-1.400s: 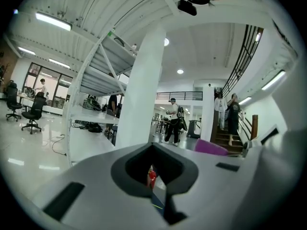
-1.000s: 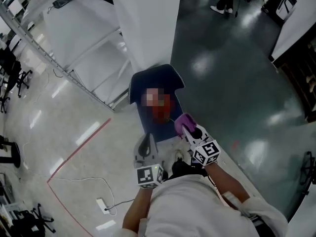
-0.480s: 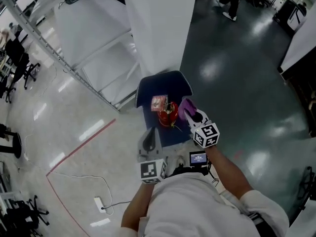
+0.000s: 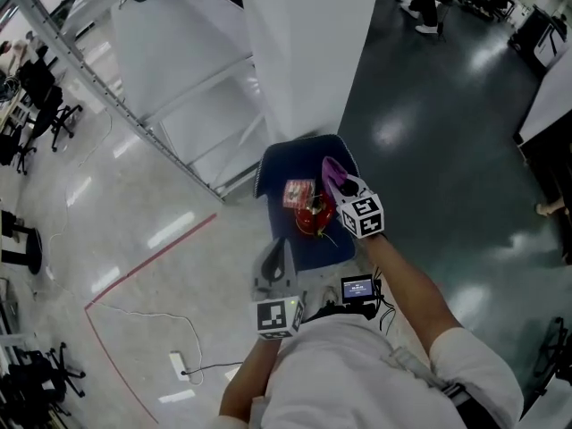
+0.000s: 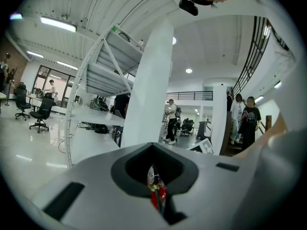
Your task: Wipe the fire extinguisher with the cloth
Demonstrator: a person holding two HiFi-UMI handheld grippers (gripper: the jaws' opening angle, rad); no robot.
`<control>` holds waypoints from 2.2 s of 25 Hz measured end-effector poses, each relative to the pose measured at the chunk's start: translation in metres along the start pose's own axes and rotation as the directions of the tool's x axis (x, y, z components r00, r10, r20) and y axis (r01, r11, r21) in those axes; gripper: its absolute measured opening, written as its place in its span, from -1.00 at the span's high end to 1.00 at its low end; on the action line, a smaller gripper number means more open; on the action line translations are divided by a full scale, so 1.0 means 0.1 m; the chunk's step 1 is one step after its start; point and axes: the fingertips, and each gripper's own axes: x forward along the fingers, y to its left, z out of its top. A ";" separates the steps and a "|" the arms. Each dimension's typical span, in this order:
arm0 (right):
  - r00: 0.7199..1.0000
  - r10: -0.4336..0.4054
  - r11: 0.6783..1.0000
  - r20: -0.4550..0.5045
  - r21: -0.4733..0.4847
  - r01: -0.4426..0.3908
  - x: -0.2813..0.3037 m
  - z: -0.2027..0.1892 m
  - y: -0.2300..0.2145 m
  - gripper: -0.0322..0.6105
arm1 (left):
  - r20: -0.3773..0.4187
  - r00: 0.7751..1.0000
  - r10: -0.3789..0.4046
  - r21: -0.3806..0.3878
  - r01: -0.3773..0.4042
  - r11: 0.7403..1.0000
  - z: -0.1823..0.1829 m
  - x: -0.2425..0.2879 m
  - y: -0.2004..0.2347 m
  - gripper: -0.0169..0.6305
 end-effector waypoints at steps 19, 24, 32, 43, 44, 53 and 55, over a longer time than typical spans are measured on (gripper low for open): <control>0.956 0.231 0.960 -0.178 -0.118 -0.254 0.18 -0.41 0.60 0.74 | -0.010 0.995 0.103 -0.036 -0.103 0.994 -0.14 -0.29 0.29 0.93; 0.945 0.261 0.947 -0.197 -0.139 -0.290 -0.03 -0.51 0.81 0.74 | -0.010 0.991 0.133 -0.060 -0.133 0.989 -0.18 -0.46 0.37 0.93; 0.935 0.282 0.936 -0.215 -0.154 -0.317 -0.29 -0.84 1.04 0.74 | -0.015 0.992 0.127 -0.077 -0.128 0.989 -0.26 -0.59 0.30 0.93; 0.934 0.276 0.930 -0.227 -0.183 -0.319 -0.51 -1.33 1.37 0.74 | -0.047 0.994 0.095 -0.075 -0.098 0.992 -0.45 -0.72 0.24 0.93; 0.936 0.271 0.930 -0.225 -0.187 -0.315 -0.50 -1.39 1.37 0.74 | -0.053 0.994 0.091 -0.073 -0.095 0.993 -0.50 -0.72 0.25 0.93; 0.951 0.265 0.928 -0.159 -0.227 -0.297 -0.49 -1.48 1.39 0.74 | -0.025 0.998 0.051 -0.081 -0.053 0.995 -0.68 -0.64 0.33 0.93; 0.955 0.260 0.931 -0.142 -0.223 -0.287 -0.52 -1.49 1.40 0.74 | -0.018 0.999 0.036 -0.092 -0.037 0.995 -0.73 -0.64 0.31 0.93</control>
